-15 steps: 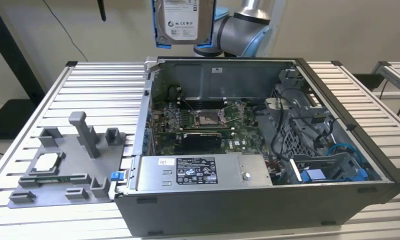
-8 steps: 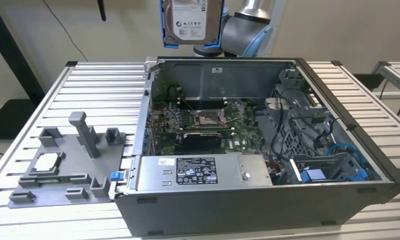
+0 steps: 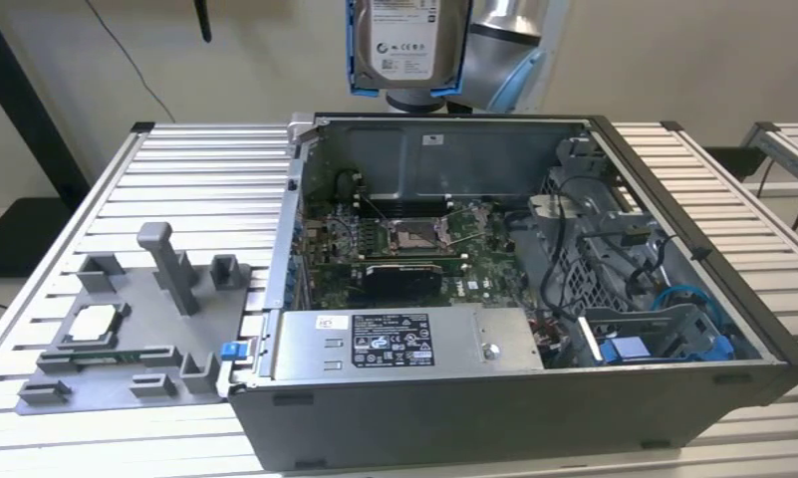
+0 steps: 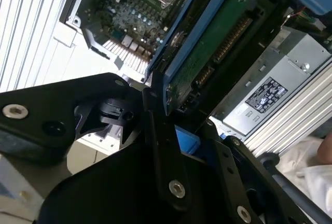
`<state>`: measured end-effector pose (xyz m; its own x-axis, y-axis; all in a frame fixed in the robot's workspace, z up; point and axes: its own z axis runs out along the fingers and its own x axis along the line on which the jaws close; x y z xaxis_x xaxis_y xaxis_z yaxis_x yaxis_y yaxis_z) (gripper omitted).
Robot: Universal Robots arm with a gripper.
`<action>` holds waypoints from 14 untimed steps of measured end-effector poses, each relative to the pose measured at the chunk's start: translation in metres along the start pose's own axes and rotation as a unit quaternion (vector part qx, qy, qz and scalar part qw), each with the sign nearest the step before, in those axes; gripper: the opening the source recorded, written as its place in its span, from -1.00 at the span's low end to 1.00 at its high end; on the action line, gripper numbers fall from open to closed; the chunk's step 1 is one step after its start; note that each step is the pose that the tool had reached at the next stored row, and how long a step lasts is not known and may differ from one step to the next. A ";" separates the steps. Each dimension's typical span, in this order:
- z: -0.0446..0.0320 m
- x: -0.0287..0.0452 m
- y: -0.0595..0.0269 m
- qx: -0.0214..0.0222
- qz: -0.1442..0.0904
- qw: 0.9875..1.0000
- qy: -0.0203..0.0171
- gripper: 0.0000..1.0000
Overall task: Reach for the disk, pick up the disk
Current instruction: 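Pick up the disk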
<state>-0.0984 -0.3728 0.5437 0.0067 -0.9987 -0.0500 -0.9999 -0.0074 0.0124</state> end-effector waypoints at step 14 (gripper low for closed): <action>-0.0004 0.0003 -0.0435 0.000 0.000 1.000 0.000 -1.00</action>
<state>-0.0550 -0.3728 0.5435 0.0069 -0.9987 -0.0500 -0.9999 -0.0075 0.0124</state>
